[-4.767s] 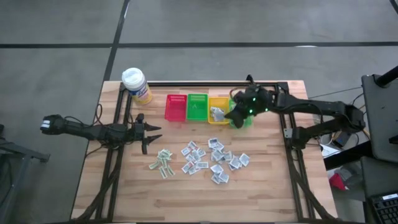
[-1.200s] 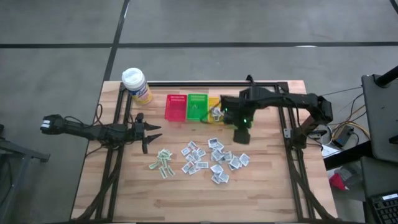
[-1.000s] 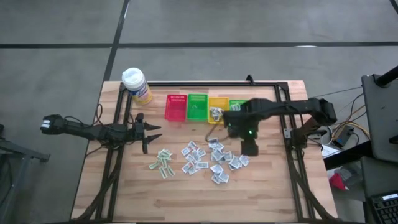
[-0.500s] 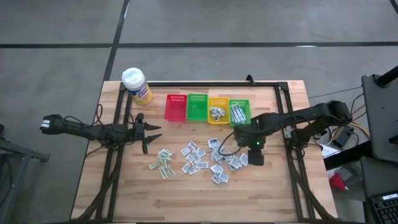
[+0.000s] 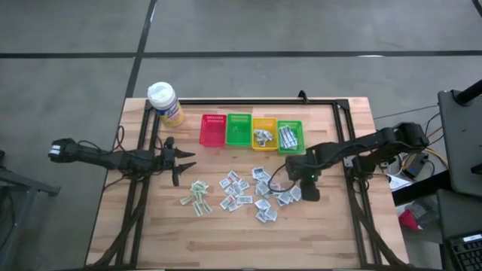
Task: Pick & Place First Aid Supplies
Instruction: Put the blue alcohol pad into the yellow bin
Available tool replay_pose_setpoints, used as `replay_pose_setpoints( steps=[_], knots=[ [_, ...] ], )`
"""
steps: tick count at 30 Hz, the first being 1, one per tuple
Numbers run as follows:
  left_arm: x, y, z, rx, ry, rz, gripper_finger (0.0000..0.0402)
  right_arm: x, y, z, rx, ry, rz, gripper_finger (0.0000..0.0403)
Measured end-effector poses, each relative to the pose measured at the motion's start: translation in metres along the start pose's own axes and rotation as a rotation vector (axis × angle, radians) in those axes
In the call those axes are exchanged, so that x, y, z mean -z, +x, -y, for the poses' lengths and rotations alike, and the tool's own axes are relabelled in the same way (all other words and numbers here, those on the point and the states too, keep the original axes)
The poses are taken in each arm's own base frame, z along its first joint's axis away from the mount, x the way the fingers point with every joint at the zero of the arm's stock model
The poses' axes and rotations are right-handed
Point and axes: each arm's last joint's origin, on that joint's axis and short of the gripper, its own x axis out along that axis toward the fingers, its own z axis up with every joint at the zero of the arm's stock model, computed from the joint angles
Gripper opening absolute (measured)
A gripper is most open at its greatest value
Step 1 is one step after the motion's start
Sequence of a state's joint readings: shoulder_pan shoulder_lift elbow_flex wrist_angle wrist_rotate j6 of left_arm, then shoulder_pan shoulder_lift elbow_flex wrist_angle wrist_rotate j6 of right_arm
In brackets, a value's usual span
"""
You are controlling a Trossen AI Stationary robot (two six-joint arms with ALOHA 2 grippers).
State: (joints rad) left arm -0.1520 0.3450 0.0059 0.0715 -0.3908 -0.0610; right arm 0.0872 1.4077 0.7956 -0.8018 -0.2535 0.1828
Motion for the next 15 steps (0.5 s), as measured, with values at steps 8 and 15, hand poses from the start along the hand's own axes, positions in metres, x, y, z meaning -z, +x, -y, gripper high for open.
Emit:
replay_pose_setpoints(
  steps=[8,15],
  knots=[
    [0.0000,0.0000,0.0000,0.000,-0.028,0.000,0.0158,0.0018,0.0025,0.0008,-0.004,-0.279,-0.008,0.0179],
    [0.0001,0.0000,0.0000,0.000,-0.029,-0.001,0.0158,-0.0028,0.0029,0.0000,-0.005,-0.432,0.043,0.0189]
  ],
)
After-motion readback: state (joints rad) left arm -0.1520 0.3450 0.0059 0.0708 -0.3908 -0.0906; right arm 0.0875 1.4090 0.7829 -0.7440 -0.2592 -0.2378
